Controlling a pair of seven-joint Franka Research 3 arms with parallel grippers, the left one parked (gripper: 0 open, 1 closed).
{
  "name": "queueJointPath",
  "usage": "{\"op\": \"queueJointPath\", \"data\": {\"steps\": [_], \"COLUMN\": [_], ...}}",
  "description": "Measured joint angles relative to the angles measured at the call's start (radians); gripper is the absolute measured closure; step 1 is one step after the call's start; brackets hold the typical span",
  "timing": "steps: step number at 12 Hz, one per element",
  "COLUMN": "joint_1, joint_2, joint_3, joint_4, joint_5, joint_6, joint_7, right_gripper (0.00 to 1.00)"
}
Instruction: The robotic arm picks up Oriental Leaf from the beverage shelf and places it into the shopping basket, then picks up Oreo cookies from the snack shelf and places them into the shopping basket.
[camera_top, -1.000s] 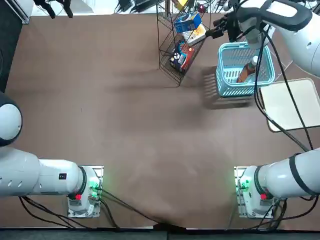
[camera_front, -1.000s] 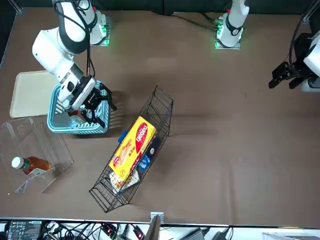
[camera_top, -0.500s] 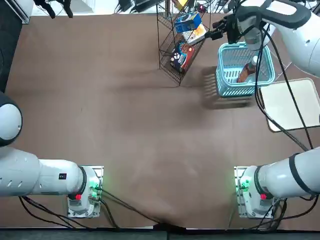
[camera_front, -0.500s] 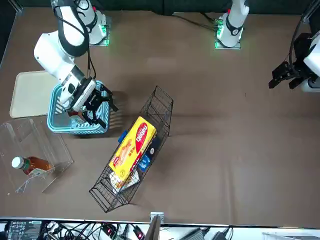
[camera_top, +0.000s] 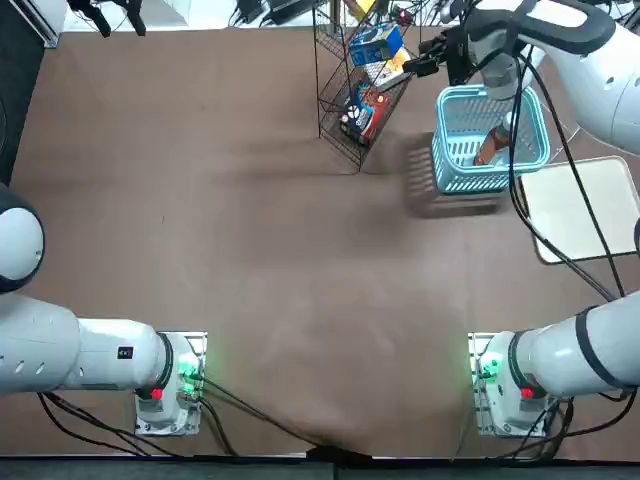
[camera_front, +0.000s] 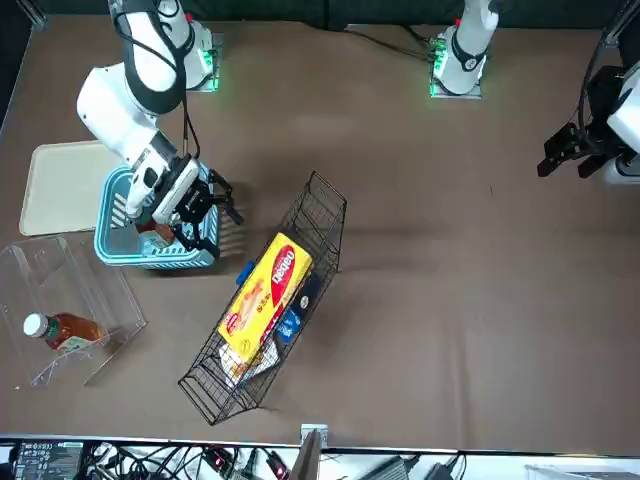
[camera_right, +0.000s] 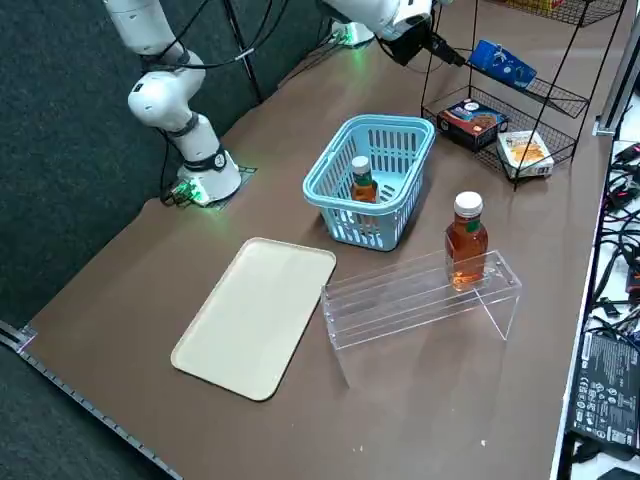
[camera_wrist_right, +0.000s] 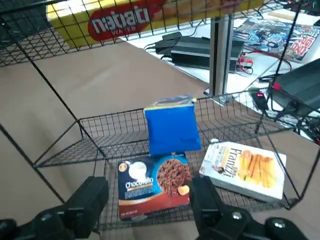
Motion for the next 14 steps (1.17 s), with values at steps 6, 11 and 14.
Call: {"op": "queueJointPath", "data": {"steps": [6, 11, 14], "joint_1": [0.000, 0.000, 0.001], "joint_2": [0.098, 0.170, 0.201], "joint_3": [0.018, 0.036, 0.041], "joint_4": [0.101, 0.171, 0.210], "joint_5": [0.000, 0.000, -0.004], "joint_6": [0.018, 0.041, 0.048], "joint_7": [-0.001, -0.004, -0.005], "right_gripper": [0.00, 0.00, 0.00]}}
